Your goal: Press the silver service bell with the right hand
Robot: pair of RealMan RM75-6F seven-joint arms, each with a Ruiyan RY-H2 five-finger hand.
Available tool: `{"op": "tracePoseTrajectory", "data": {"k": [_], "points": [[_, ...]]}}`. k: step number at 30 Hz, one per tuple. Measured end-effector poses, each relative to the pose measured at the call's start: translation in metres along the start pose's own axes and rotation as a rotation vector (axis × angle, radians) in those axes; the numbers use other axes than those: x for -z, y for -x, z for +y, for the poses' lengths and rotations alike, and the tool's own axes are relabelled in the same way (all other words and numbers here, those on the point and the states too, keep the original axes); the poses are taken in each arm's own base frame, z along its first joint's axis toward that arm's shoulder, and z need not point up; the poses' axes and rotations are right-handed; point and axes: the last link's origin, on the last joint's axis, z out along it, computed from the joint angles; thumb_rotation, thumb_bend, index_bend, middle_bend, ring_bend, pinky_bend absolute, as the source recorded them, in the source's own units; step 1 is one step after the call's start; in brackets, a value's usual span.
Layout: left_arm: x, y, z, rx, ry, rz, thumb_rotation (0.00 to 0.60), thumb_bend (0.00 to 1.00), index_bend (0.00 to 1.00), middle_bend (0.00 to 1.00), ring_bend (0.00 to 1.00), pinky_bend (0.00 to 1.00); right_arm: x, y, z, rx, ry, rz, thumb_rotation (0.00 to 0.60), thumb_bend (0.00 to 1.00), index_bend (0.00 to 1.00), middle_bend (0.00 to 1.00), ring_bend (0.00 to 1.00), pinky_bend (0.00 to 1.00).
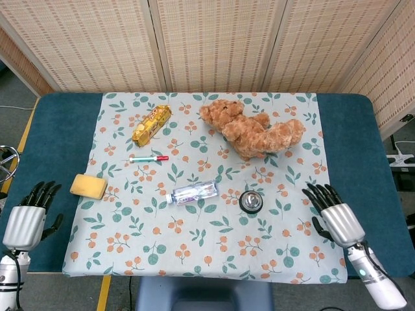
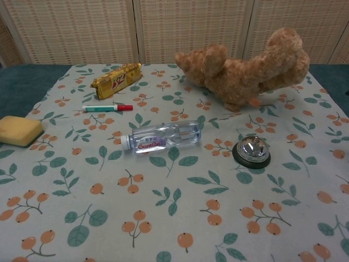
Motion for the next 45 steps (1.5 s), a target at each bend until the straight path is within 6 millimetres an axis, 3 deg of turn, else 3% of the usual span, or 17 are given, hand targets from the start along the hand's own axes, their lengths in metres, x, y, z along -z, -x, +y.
{"op": "tracePoseTrajectory", "data": {"k": [6, 13, 19, 27, 37, 45], "points": [[0.001, 0.0, 0.0, 0.001, -0.005, -0.011, 0.6, 0.37, 0.16, 0.13, 0.1, 0.37, -0.047, 0.013, -0.021, -0.048, -0.103, -0.048, 0.6, 0.83, 0.0, 0.0, 0.0, 0.0], [0.001, 0.0, 0.0, 0.004, -0.005, -0.019, 0.6, 0.37, 0.16, 0.14, 0.11, 0.37, -0.108, 0.034, -0.052, -0.114, -0.207, -0.115, 0.6, 0.85, 0.0, 0.0, 0.0, 0.0], [0.002, -0.001, 0.001, 0.01, 0.001, -0.017, 0.6, 0.37, 0.16, 0.14, 0.11, 0.37, -0.143, 0.048, -0.081, -0.125, -0.254, -0.159, 0.6, 0.85, 0.0, 0.0, 0.0, 0.0], [0.003, -0.003, 0.001, 0.019, 0.004, -0.013, 0.6, 0.37, 0.16, 0.15, 0.11, 0.37, -0.157, 0.066, -0.108, -0.117, -0.295, -0.221, 0.6, 0.85, 0.0, 0.0, 0.0, 0.0], [0.005, -0.007, 0.0, 0.029, 0.006, 0.003, 0.6, 0.37, 0.17, 0.16, 0.12, 0.37, -0.157, 0.086, -0.097, -0.105, -0.252, -0.275, 0.6, 0.85, 0.0, 0.0, 0.0, 0.0], [0.004, -0.005, -0.001, 0.026, 0.001, -0.009, 0.6, 0.37, 0.17, 0.16, 0.12, 0.37, -0.157, 0.069, -0.092, -0.121, -0.273, -0.197, 0.6, 0.85, 0.0, 0.0, 0.0, 0.0]]}}
